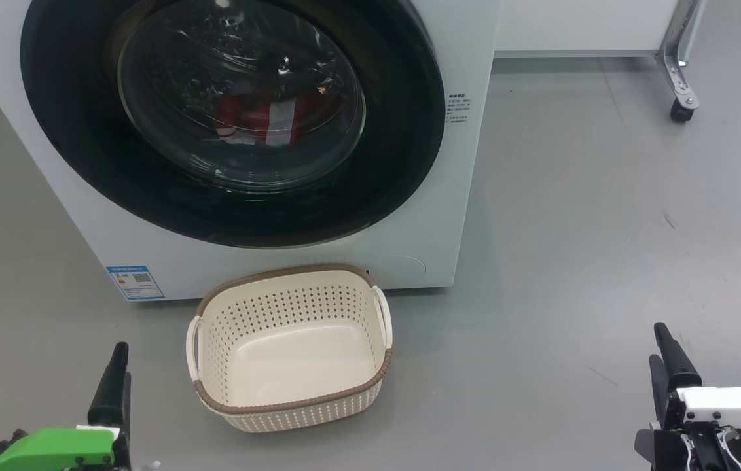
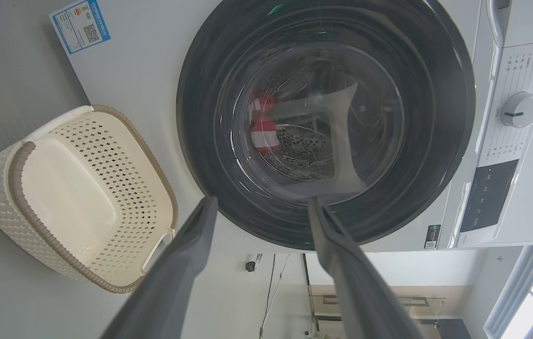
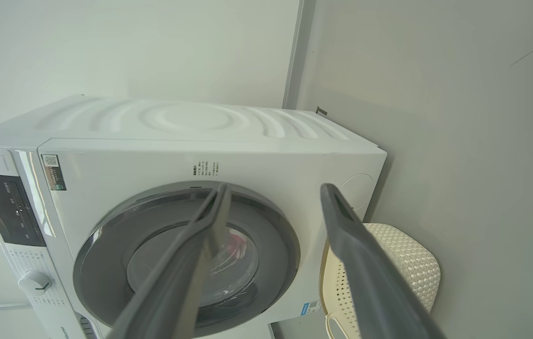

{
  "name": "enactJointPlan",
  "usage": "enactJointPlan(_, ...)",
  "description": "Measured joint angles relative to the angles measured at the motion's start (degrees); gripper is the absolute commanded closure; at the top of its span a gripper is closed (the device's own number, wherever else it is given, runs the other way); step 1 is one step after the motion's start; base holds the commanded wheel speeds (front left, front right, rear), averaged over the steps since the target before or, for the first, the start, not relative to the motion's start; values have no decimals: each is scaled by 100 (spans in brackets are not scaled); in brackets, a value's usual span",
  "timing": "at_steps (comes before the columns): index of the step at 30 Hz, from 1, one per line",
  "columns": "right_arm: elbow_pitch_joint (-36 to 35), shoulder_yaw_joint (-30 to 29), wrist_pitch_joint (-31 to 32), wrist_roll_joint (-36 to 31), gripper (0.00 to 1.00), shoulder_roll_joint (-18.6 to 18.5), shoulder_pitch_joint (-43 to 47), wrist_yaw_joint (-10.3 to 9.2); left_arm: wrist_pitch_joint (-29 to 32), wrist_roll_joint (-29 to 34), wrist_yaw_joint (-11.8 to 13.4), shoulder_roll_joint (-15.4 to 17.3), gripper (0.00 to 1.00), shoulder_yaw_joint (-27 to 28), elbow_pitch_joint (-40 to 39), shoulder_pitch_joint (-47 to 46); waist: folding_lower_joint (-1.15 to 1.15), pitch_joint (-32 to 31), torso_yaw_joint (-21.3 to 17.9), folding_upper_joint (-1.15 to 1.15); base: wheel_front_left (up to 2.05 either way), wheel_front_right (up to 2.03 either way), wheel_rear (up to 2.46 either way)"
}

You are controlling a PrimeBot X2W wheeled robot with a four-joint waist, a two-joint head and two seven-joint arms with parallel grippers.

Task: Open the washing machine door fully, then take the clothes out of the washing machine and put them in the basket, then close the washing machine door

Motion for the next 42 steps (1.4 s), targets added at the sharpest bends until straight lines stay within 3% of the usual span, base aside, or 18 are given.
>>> enactJointPlan(10,-63,198,-225,-759,0,-168,-81,1,-288,798,-1,233,0,-166,-268,-74,0,11,1,0,0,0,0)
enactJointPlan(20,-167,482,-397,-1827,0,-382,-240,-11,-489,2004,-1,526,0,-405,-478,-104,0,20,2,0,0,0,0)
enactJointPlan(29,-242,862,-547,-3006,0,-584,-335,-212,-661,3109,132,716,0,-684,-610,-190,0,9,4,0,0,0,0)
enactJointPlan(42,-285,1289,-748,-4251,0,-578,-405,-514,-906,4246,389,738,0,-1100,-644,-190,0,-33,1,0,0,0,0)
